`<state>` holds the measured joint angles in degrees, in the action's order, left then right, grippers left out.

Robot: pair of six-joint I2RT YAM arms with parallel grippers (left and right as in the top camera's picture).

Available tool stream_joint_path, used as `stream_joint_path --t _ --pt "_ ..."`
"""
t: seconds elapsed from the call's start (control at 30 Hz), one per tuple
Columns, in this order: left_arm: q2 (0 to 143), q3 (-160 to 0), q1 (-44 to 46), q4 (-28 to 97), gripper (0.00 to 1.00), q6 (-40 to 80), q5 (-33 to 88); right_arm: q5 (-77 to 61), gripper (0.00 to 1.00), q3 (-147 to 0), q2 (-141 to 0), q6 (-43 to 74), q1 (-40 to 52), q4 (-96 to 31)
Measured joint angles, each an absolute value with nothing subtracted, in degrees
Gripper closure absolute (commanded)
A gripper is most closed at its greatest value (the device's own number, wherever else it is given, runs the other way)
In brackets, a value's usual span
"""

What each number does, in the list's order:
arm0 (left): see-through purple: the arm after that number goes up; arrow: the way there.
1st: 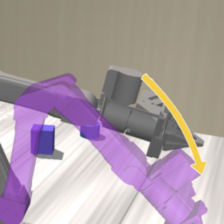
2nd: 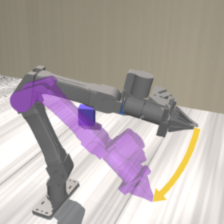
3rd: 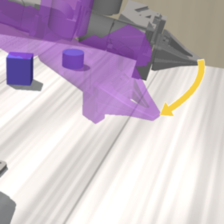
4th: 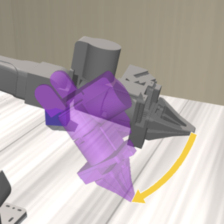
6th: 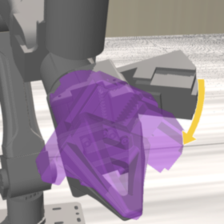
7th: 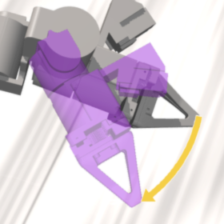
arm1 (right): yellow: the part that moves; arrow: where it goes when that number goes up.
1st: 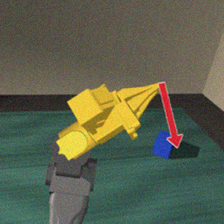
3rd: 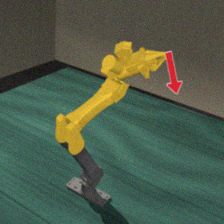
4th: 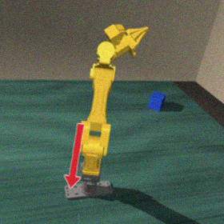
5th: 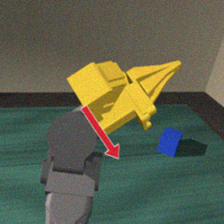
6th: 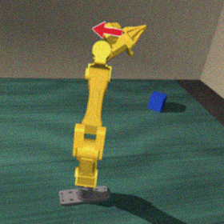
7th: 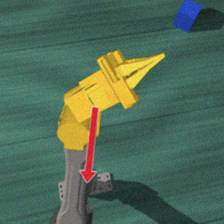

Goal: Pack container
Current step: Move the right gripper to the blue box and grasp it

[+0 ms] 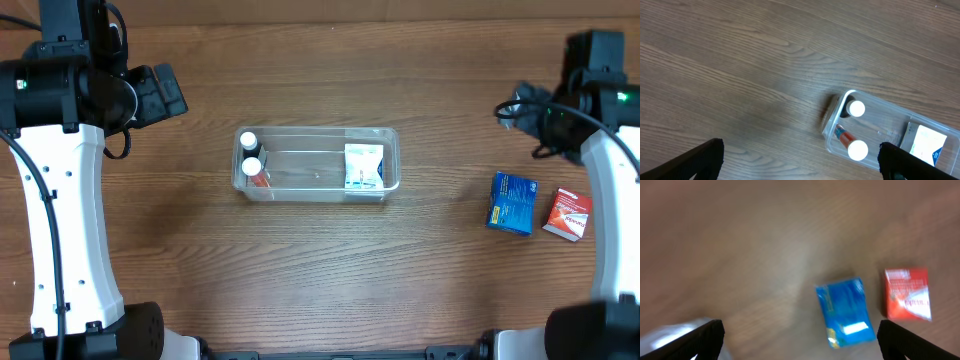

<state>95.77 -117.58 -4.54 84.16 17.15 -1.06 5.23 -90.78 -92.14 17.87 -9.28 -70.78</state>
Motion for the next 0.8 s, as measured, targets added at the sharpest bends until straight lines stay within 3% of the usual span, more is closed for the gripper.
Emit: stream_joint_path --t 0.27,0.8 --pt "95.77 -117.58 -4.54 84.03 0.00 17.15 -1.06 1.34 0.00 -76.66 -100.88 10.50 -14.11 -65.25" --pt "95.77 -117.58 -4.54 84.03 0.00 17.15 -1.06 3.44 0.00 -73.21 -107.66 6.63 -14.11 -59.51"
